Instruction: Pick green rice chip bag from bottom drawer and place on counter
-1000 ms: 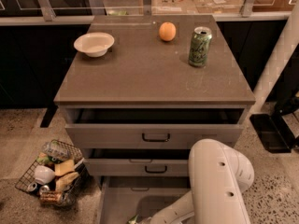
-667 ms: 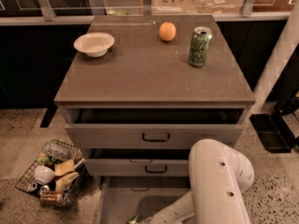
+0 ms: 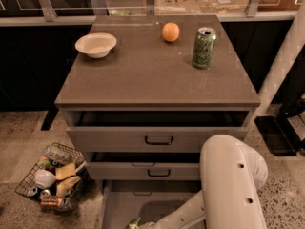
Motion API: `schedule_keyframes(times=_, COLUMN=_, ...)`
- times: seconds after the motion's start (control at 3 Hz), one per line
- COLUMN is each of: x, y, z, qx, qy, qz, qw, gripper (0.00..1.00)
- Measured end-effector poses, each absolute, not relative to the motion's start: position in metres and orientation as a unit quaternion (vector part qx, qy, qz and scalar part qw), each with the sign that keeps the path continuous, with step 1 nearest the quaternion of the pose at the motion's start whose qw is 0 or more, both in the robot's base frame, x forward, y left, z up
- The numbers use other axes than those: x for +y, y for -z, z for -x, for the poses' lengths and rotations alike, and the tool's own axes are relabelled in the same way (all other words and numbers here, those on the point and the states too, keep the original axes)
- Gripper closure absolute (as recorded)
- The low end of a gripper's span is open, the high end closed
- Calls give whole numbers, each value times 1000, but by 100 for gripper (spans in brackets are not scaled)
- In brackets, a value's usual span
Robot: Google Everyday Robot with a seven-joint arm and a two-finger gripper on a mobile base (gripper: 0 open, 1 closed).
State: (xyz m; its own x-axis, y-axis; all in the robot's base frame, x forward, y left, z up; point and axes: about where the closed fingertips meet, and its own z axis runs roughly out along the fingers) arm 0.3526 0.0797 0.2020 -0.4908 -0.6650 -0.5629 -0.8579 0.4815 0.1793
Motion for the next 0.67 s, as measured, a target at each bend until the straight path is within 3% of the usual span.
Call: schedule_keyframes(times=0.67, x=84, y=-285, z=-352, qx=802, qy=-186, qz=490, qw=287, gripper=100)
